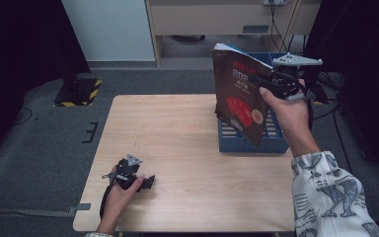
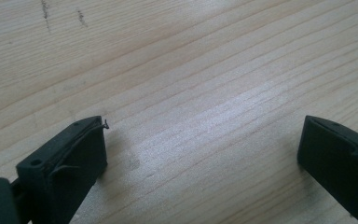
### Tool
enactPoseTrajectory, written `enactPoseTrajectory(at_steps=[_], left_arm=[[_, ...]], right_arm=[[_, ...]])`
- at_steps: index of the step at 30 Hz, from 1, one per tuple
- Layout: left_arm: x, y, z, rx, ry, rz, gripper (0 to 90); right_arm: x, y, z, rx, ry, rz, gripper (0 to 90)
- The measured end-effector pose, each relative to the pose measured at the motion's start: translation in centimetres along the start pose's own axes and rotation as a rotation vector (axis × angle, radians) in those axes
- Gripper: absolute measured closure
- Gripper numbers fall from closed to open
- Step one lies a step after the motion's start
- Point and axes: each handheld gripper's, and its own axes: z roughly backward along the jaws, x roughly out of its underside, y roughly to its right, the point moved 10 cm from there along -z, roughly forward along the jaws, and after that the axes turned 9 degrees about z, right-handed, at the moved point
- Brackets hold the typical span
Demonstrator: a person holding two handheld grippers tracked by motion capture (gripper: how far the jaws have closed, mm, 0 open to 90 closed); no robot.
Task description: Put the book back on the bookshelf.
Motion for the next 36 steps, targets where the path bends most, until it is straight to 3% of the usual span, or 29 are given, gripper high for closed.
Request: enactPoseTrajectory(at_steps=[20,36], left_arm=[[0.0,0.0,0.0,0.0,0.003,0.0,0.1],[0.0,0.0,-0.1,0.0,0.005,0.0,0.0]], right_arm=[[0.5,1.6,1.2,0.027,0.007,-0.025,87.1],[1.3,3.6,3.5,0.067,0.012,-0.039,87.1]])
